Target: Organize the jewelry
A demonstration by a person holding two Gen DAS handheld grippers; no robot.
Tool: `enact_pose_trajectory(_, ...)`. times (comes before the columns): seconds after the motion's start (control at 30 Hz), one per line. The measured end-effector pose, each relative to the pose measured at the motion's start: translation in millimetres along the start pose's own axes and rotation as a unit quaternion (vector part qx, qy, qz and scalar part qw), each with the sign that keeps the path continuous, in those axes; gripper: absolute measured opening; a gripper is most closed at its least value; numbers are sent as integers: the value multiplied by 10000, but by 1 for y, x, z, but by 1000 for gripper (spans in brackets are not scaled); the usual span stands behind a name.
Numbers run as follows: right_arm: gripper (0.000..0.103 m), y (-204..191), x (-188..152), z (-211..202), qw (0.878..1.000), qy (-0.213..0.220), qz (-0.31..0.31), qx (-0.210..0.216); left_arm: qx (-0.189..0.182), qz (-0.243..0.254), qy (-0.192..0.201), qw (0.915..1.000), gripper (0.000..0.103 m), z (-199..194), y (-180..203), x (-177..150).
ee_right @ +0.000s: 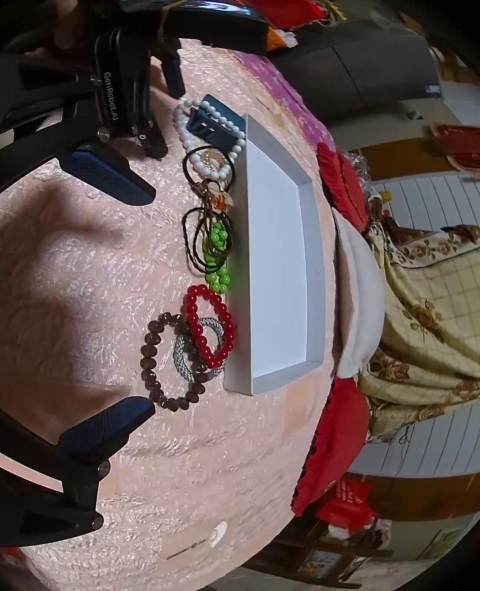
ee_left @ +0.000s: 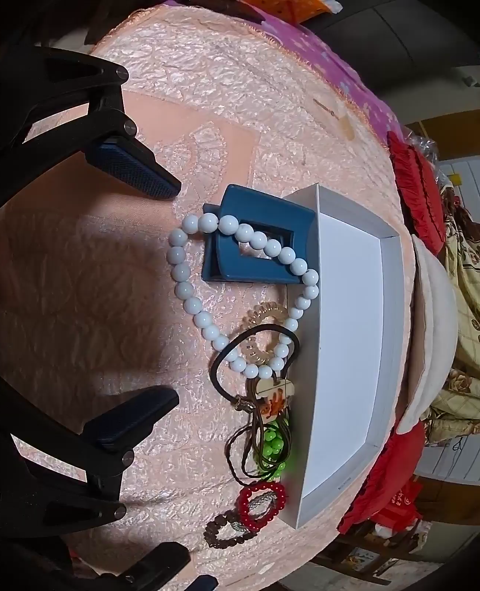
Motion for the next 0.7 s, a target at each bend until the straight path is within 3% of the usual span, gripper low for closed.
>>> enact_pose_trajectory(0.7,103,-1,-2,-3,9997,-2,-104,-237,-127,22,64,9999,102,-5,1,-4)
Point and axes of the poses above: each gripper's, at about its wrist camera, not at the fingertips, and z roughly the way its jaws point, y to its right, x to its top, the point moved 4 cm from there along z, roughly the way its jaws point, and after that the axes turned 5 degrees about y, right-handed, at the moved point
